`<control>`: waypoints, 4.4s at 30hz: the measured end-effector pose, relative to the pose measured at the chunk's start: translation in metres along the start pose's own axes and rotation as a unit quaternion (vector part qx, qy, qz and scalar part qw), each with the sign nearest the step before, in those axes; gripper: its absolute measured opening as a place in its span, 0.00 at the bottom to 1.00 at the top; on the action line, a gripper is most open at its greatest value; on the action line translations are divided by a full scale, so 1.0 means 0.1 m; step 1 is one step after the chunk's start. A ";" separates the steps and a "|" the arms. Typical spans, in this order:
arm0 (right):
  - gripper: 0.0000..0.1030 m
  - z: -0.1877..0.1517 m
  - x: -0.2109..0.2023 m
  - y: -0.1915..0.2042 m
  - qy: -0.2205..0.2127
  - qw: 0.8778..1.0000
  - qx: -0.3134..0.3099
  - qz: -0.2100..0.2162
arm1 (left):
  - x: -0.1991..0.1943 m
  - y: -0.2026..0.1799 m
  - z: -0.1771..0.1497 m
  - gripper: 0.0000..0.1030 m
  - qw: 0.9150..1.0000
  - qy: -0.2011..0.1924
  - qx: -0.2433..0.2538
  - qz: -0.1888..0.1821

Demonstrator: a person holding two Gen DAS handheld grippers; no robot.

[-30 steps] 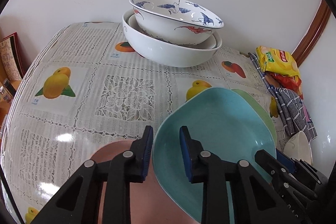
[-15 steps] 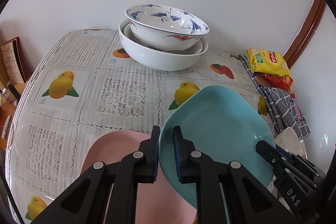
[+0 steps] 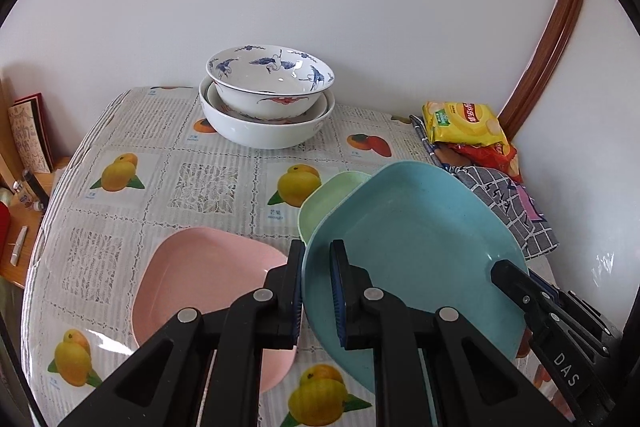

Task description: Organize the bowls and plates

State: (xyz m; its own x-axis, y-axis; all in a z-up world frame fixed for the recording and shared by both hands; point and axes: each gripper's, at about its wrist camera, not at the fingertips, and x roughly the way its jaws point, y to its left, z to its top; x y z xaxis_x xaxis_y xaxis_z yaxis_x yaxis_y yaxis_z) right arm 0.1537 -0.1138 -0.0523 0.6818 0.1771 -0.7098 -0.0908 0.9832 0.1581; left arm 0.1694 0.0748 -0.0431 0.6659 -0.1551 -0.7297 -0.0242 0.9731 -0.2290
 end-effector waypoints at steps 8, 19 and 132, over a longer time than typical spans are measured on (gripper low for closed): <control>0.13 -0.11 -0.25 -0.06 -0.009 1.000 -0.002 0.004 | -0.22 -0.12 -0.16 0.13 1.000 -0.005 0.005 0.006; 0.13 -0.14 -0.40 0.04 -0.017 1.000 -0.012 0.021 | -0.48 -0.08 -0.20 0.13 0.999 -0.020 -0.001 0.026; 0.13 -0.24 1.21 1.11 0.089 0.984 -0.134 0.078 | 0.31 1.18 -0.44 0.13 0.984 0.052 -0.102 0.139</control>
State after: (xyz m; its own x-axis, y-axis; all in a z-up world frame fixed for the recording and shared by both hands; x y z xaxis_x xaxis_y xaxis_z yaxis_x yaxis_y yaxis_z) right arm 0.2084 0.0181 -0.1374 0.5079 0.3079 -0.8045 -0.3893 0.9152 0.1044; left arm 0.1542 0.1773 -0.1211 0.5327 0.0850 -0.8421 -0.3512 0.9274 -0.1286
